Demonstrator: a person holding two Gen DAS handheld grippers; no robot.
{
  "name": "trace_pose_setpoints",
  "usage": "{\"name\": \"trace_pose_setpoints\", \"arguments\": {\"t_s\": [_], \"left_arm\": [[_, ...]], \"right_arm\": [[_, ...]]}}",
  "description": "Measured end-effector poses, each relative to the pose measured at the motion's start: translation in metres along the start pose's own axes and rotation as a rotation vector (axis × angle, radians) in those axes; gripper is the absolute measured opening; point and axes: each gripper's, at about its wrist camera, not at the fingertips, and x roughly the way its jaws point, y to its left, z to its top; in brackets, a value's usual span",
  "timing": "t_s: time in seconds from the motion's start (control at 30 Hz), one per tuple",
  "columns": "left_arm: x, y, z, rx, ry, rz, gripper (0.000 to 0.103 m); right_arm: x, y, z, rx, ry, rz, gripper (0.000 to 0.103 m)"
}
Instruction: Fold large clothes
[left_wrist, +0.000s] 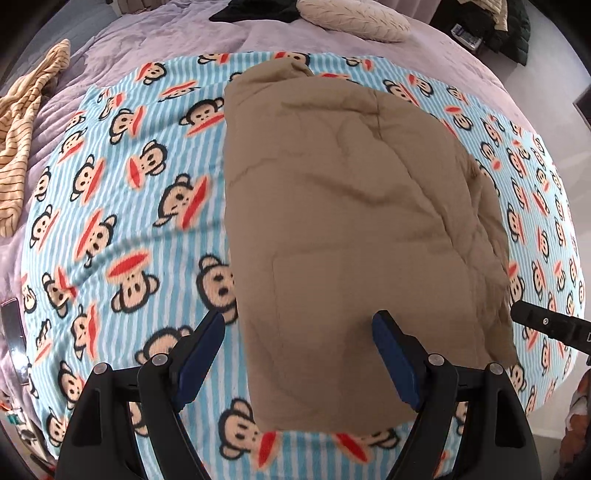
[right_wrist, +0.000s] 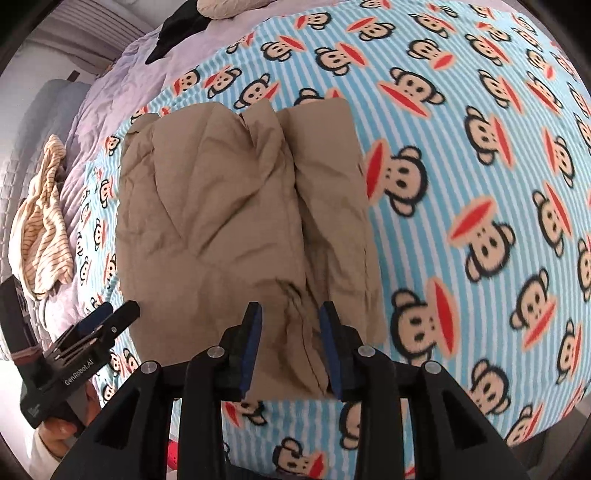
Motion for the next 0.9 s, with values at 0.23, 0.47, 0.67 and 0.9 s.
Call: {"name": "trace_pose_setpoints", "arguments": {"t_s": [0.23,0.47,0.67,0.9], "left_arm": [[-0.015,-0.003,-0.011,0.015,-0.020,-0.006,0.083],[-0.031,-0.004,-0.022,-0.005,-0.051,0.002,0.083],[-0.050,-0.007,-0.036,-0.009,-0.081,0.035,0.083],[-0.082,-0.019,-0.051,-0.007,-0.120,0.085,0.103]], "right_arm": [[-0.014,0.006,-0.020,0.004,-0.021,-0.010,0.040],[-0.028,0.020,-0.032,-0.074,-0.042,-0.030,0.045],[-0.035,0.017,-0.041,-0.086,-0.053,-0.010,0.046],[-0.057,0.018,-0.051,-0.119,-0.092,0.003,0.046]]}}
